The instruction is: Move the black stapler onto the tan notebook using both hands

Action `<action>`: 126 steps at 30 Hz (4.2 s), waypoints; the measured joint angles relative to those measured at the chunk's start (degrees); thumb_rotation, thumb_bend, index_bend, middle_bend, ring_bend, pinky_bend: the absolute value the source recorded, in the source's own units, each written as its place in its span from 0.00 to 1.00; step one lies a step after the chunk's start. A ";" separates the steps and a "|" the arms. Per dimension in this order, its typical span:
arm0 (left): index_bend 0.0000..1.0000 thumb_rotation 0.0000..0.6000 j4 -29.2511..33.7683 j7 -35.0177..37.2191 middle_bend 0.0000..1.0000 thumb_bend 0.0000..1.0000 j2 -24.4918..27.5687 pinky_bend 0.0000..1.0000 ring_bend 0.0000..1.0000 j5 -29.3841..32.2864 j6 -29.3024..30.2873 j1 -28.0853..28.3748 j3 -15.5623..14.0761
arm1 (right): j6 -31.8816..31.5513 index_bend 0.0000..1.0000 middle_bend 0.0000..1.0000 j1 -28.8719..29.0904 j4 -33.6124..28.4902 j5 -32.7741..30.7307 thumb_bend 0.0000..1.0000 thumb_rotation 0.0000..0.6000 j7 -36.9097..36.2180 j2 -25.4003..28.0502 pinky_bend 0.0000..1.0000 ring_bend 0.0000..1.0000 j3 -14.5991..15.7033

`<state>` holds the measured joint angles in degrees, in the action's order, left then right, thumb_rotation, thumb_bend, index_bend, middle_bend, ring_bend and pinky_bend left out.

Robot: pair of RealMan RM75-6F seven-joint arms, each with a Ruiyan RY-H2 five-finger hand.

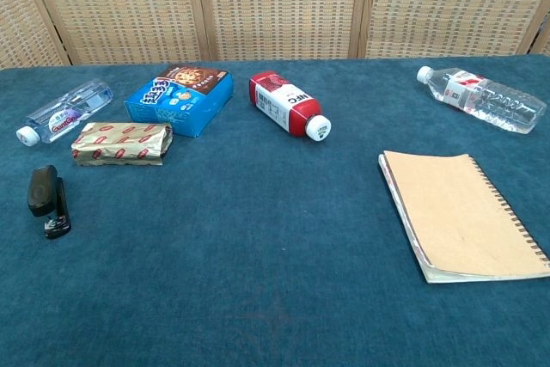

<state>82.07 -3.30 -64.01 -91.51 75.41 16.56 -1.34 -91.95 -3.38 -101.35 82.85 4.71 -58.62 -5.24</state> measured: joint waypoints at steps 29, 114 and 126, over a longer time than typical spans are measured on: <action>0.45 1.00 -70.18 31.65 0.37 0.33 -31.86 0.37 0.28 -26.98 1.10 20.65 -14.96 | 3.63 0.00 0.00 1.75 0.91 -10.41 0.00 1.00 3.66 -1.47 0.00 0.00 -3.65; 0.00 1.00 -24.59 15.03 0.00 0.00 -22.19 0.00 0.00 4.23 2.86 32.08 -2.63 | 9.26 0.00 0.00 5.49 5.16 -6.27 0.00 1.00 0.31 -1.36 0.00 0.00 -2.54; 0.00 1.00 18.97 -6.93 0.00 0.00 2.70 0.00 0.00 27.78 9.60 7.72 -1.25 | 17.86 0.05 0.00 21.11 14.72 14.57 0.00 1.00 0.61 -2.20 0.00 0.00 -1.73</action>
<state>101.04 -10.23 -61.31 -63.73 85.01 24.28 -2.58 -74.09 17.73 -86.63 97.42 5.32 -60.82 -6.97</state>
